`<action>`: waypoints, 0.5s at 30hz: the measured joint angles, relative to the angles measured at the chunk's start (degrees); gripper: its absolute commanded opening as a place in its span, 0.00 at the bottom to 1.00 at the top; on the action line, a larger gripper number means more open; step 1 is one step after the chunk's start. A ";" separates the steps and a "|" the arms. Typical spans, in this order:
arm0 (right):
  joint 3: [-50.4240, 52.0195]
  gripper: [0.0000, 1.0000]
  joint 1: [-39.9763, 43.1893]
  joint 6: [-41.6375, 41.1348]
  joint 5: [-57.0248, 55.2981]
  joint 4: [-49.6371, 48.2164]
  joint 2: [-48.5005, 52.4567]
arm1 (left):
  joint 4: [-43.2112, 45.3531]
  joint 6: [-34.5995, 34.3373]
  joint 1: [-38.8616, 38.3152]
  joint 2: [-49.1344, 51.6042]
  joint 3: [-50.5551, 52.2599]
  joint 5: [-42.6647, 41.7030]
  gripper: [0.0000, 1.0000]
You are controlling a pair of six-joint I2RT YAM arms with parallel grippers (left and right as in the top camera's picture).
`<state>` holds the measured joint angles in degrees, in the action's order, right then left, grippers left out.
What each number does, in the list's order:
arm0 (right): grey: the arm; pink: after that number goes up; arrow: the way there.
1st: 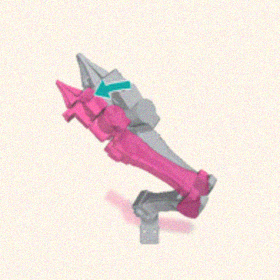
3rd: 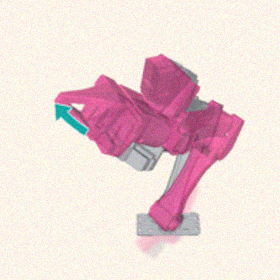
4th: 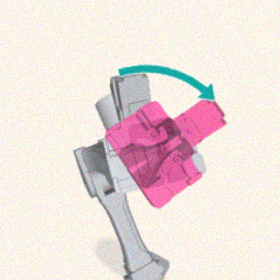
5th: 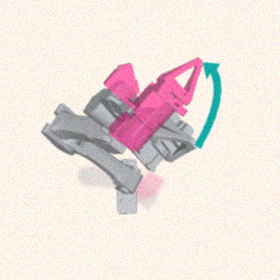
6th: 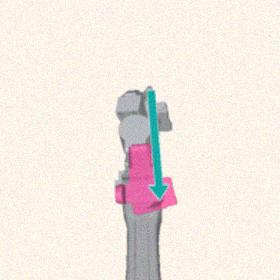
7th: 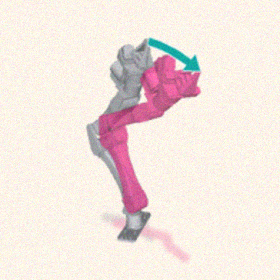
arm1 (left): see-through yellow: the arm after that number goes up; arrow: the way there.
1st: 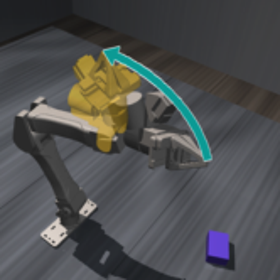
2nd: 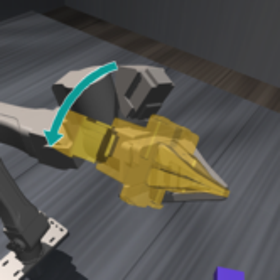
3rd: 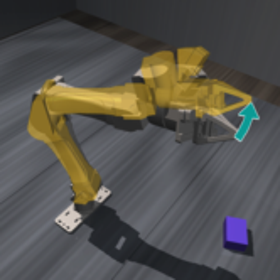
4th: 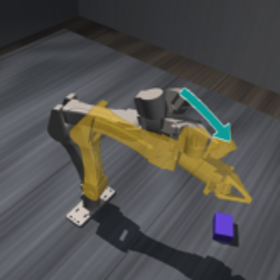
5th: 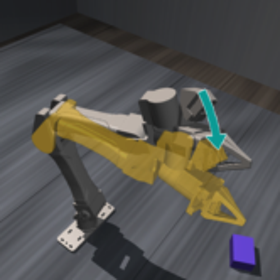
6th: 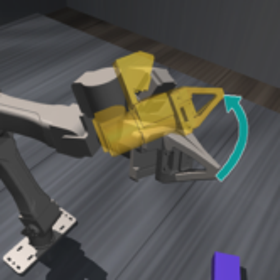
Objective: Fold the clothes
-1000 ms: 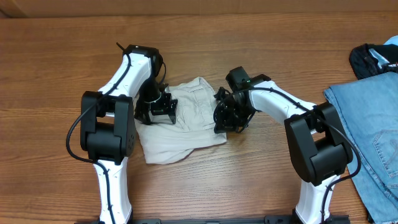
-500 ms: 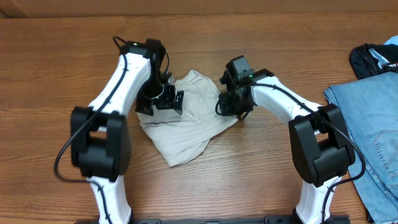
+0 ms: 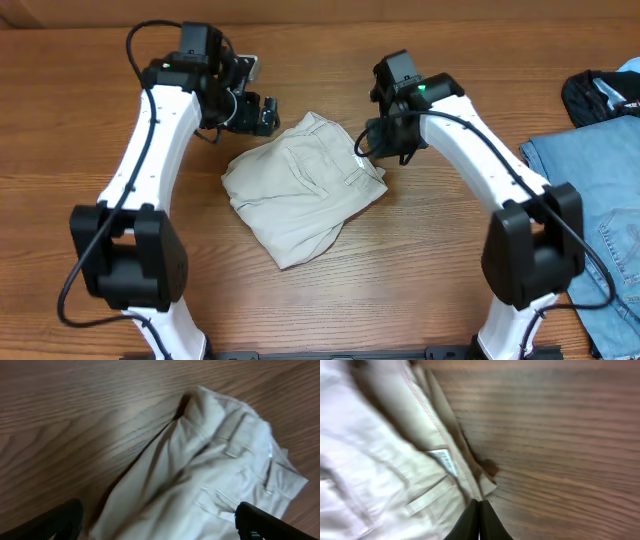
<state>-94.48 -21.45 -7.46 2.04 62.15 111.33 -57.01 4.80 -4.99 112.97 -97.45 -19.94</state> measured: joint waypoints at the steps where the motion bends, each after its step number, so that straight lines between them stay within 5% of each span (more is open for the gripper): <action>1: -0.28 0.05 -0.09 0.00 0.04 0.15 -1.11 | 0.04 0.63 0.37 1.20 0.00 -0.76 1.00; 11: -1.18 0.05 -0.39 -0.02 0.07 1.42 -6.91 | -1.88 8.41 0.48 13.42 0.02 -9.94 1.00; 15: -1.18 0.05 -0.39 -0.42 0.07 2.12 -6.91 | -3.15 9.33 0.55 16.31 -0.39 -12.02 0.87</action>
<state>-95.66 -21.85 -7.88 2.11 64.27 104.42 -60.16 14.13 -4.45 129.27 -97.84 -31.97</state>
